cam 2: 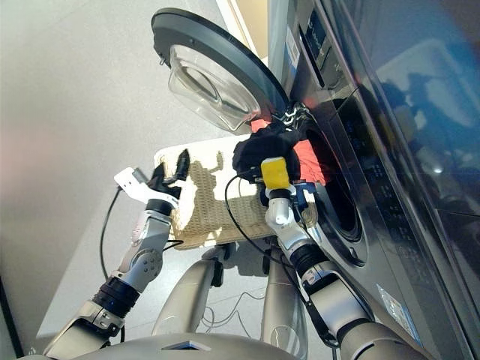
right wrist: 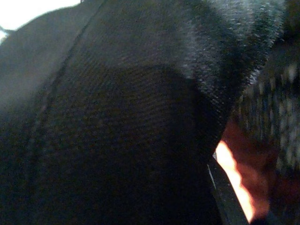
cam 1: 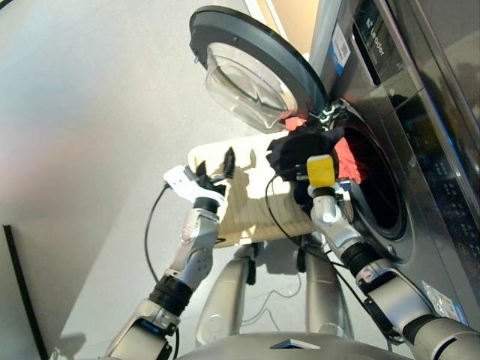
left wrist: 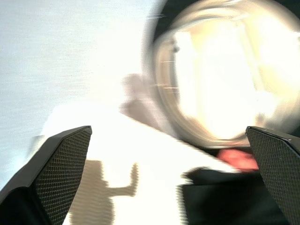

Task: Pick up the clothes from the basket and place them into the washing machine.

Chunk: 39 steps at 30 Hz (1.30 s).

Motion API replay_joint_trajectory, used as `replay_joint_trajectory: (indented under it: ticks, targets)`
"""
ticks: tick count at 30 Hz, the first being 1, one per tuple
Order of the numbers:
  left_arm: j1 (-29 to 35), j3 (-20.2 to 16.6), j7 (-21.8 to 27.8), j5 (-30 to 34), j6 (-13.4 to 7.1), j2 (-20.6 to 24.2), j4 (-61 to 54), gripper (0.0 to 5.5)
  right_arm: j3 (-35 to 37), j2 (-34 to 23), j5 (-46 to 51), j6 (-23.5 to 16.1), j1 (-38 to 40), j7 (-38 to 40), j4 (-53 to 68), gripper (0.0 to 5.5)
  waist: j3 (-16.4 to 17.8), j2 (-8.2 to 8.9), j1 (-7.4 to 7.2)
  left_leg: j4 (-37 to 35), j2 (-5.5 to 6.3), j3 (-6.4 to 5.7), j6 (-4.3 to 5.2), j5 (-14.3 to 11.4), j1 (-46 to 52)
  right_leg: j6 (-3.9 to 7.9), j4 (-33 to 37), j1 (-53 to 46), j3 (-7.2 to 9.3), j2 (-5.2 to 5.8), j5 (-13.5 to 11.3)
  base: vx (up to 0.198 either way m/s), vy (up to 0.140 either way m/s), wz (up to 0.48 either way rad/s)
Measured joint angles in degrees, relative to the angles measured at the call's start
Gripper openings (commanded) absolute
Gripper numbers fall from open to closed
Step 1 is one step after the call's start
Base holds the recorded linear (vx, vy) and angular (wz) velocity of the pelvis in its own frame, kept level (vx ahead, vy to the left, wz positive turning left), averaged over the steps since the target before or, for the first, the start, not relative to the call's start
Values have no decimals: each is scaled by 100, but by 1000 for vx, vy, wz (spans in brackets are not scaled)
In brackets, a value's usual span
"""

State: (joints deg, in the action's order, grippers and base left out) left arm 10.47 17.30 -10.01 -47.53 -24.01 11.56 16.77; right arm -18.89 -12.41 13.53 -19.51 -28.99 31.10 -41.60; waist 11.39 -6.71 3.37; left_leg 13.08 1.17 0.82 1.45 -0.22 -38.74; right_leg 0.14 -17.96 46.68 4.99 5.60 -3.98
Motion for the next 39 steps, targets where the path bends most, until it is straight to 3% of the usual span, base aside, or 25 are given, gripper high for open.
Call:
replay_joint_trajectory:
  ticks: [6, 10, 15, 17, 19, 23, 27, 29, 34, 36, 38, 39]
  targets:
    - [103, -236, -474, 779, -64, -61, 937, 550, 570, 83, 1004, -346, -299, 5, -101, 0, 6, -15, 19, 599, 7, 15, -8, -132, -689, -34, -416, 558, 57, 65, 83, -9, 0, 18]
    - [224, -225, -615, 1194, -62, -78, 1200, 550, 1153, 142, 1423, -592, -764, 148, -286, 0, 39, -71, 133, 1279, 11, -10, -2, -344, -1384, -72, -973, 1167, 51, 92, 201, 0, 0, 0]
    - [257, -209, -723, 1403, -50, 30, 1276, 550, 1771, 144, 2110, -868, -1561, 427, -605, 0, 84, -146, 213, 2063, -9, 2, -14, -541, -2171, -117, -1529, 1901, -57, 82, 290, 0, 0, 0]
    - [272, -205, -720, 1409, -47, 45, 1275, 550, 2020, 58, 2398, -974, -1972, 494, -835, 0, 121, -178, 272, 2341, -38, 77, -5, -654, -2429, -123, -1722, 2158, -139, 62, 321, 0, 0, 0]
    - [272, -191, -717, 1408, -43, 62, 1273, 550, 2197, -137, 2604, -1017, -2371, 555, -1088, 0, 171, -251, 299, 2621, -55, 120, -51, -718, -2683, -91, -1883, 2390, -272, -28, 315, 0, 0, 0]
    - [314, -168, -706, 1405, -27, 153, 1262, 550, 2207, -741, 2969, -1011, -3107, 621, -1505, 0, 303, -363, 359, 3092, -115, 275, -138, -882, -3105, 6, -2146, 2800, -474, -104, 306, 3, 1, -166]
    - [329, -126, -605, 1395, -12, 213, 1260, 550, 2199, -1356, 2993, -962, -3314, 660, -1476, 0, 336, -345, 397, 3378, -116, 410, -267, -1053, -3224, 118, -2279, 2952, -700, -192, 285, 18, -2, -213]
    - [368, -105, -591, 1396, -12, 236, 1241, 550, 2216, -1703, 2960, -989, -3342, 844, -1348, 0, 347, -336, 376, 3440, -117, 417, -269, -1129, -3257, 167, -2303, 2978, -762, -210, 302, 16, -5, -103]
    - [419, -85, -594, 1394, -12, 284, 1308, 550, 2821, -2494, 2810, -1474, -3382, 1513, -1144, 0, 360, -317, 271, 3506, -122, 559, -397, -1247, -3241, 273, -2316, 2991, -908, -236, 345, 0, 0, 0]
    - [476, -78, -591, 1395, -15, 284, 1310, 550, 2947, -2496, 2729, -1717, -3394, 1667, -1149, 0, 360, -317, 261, 3505, -119, 617, -410, -1277, -3202, 306, -2334, 2986, -979, -244, 333, 0, 0, 0]
    - [535, -84, -592, 1391, -24, 290, 1314, 550, 2948, -2491, 2734, -1709, -3392, 1681, -1174, 0, 360, -317, 249, 3497, -119, 625, -414, -1287, -3164, 319, -2340, 2947, -990, -246, 340, 0, 0, 0]
    - [557, -81, -589, 1391, -24, 290, 1316, 550, 2951, -2486, 2735, -1709, -3389, 1658, -1188, 550, 360, -317, 232, 3496, -112, 621, -419, -1292, -3143, 327, -2346, 2926, -988, -240, 345, 0, 0, 0]
